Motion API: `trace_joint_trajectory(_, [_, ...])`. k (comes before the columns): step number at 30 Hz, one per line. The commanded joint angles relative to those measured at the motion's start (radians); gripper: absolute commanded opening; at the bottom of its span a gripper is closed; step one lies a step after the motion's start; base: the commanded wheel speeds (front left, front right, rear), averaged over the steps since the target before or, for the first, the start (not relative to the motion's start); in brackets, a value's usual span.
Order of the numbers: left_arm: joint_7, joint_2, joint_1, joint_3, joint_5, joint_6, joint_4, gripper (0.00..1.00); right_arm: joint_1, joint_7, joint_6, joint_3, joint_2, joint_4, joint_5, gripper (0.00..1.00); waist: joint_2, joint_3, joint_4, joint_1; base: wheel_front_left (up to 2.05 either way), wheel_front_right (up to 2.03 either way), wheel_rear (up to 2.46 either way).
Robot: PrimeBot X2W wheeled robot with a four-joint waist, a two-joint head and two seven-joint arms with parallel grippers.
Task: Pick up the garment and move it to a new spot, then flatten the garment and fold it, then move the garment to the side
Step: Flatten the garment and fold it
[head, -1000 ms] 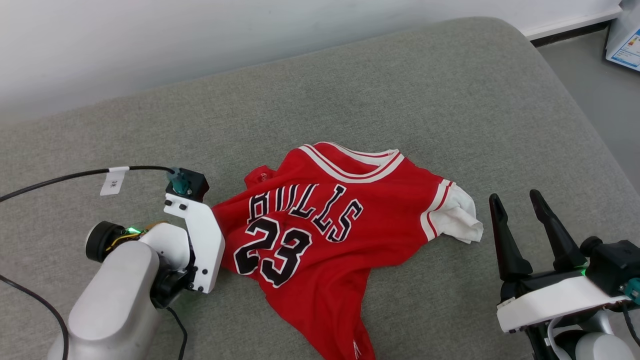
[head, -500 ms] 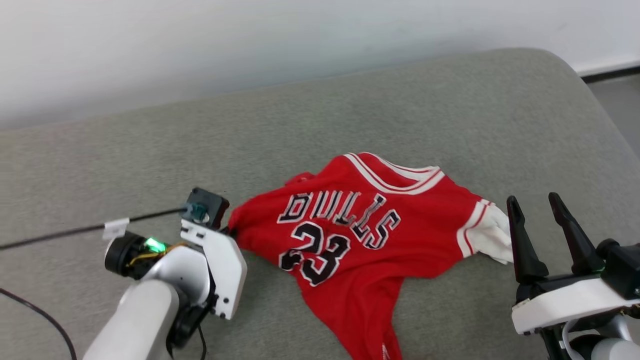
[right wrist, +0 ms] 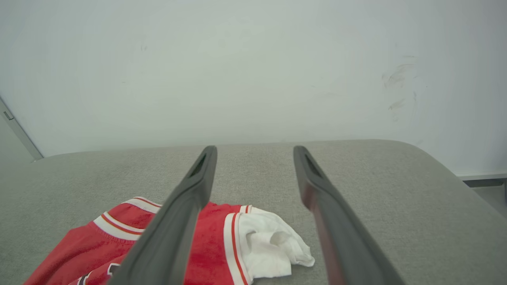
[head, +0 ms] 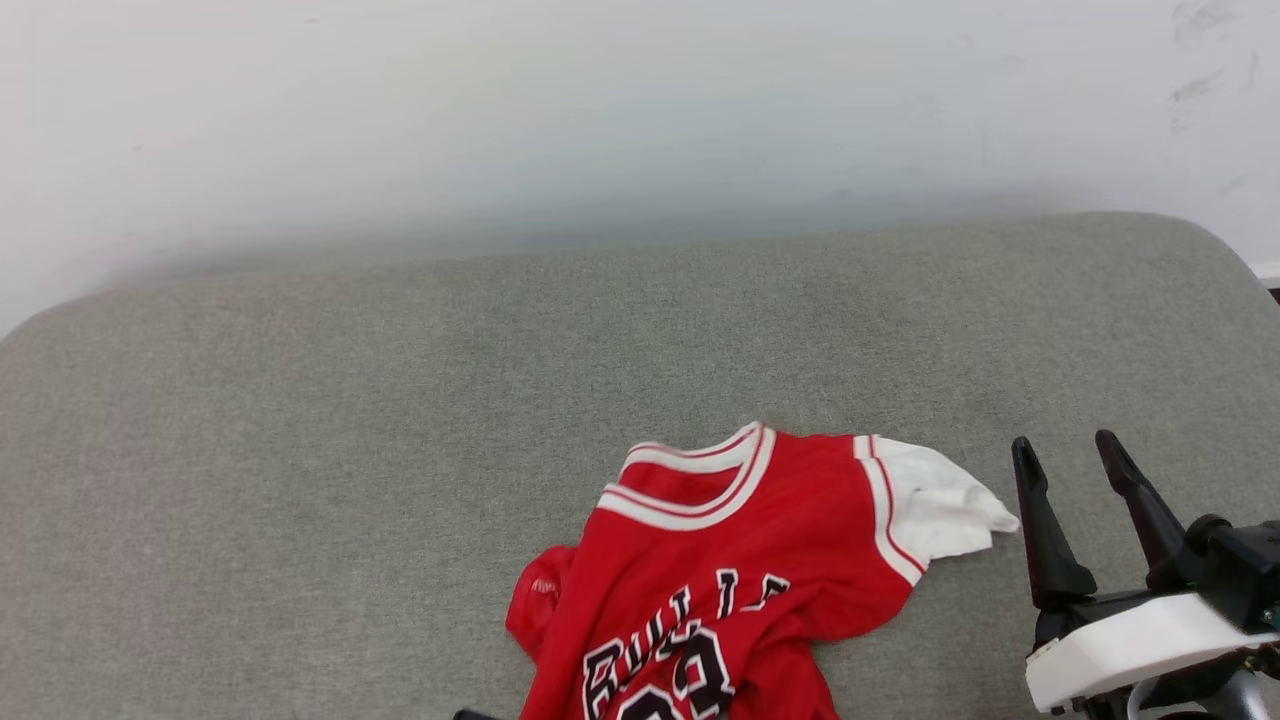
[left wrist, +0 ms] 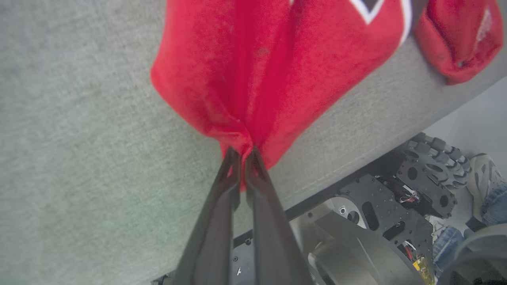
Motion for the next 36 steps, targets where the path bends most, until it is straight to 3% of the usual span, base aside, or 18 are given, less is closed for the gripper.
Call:
trace_joint_trajectory(1, [-0.021,-0.017,0.024,0.009,-0.015,0.018,0.022,0.45,0.013,0.004,0.0,0.003,0.004,-0.01,-0.007,1.0,0.0,-0.006,0.001,0.0,0.0,0.0,0.0])
trace_joint_trajectory(2, [-0.044,-0.027,0.029,0.016,-0.011,0.028,0.032,1.0,0.018,0.005,0.0,0.004,0.005,-0.014,-0.007,1.0,0.0,-0.008,0.0,0.0,0.0,0.0,0.0])
trace_joint_trajectory(6, [-0.155,-0.054,-0.002,0.042,0.023,0.059,0.041,1.0,0.038,0.016,0.0,0.001,0.008,-0.032,-0.012,1.0,0.0,-0.016,0.011,0.0,0.0,0.0,0.0])
trace_joint_trajectory(10, [-0.228,-0.036,-0.046,0.07,0.06,0.068,0.017,1.0,0.056,0.032,0.0,0.006,0.009,-0.046,-0.016,1.0,0.0,-0.03,0.018,0.0,0.0,0.0,0.0])
trace_joint_trajectory(17, [-0.25,0.002,-0.187,0.122,0.084,0.053,0.003,1.0,0.047,0.035,0.0,0.014,0.011,-0.064,-0.014,1.0,0.0,-0.004,0.011,0.0,0.0,0.0,0.0])
trace_joint_trajectory(20, [-0.229,0.013,-0.244,0.117,0.089,0.031,0.027,1.0,0.031,0.034,0.0,0.022,0.01,-0.066,-0.012,1.0,0.0,0.021,0.004,0.0,0.0,0.0,0.0])
trace_joint_trajectory(29, [0.002,0.07,-0.438,0.014,0.073,-0.147,0.199,1.0,-0.029,0.01,0.0,0.063,-0.008,-0.038,0.003,1.0,0.0,0.136,-0.061,0.0,0.0,0.0,0.0])
trace_joint_trajectory(36, [0.175,0.099,-0.471,-0.08,0.044,-0.216,0.28,1.0,-0.055,-0.017,0.0,0.067,-0.007,0.002,0.019,1.0,0.0,0.179,-0.094,0.0,0.0,0.0,0.0])
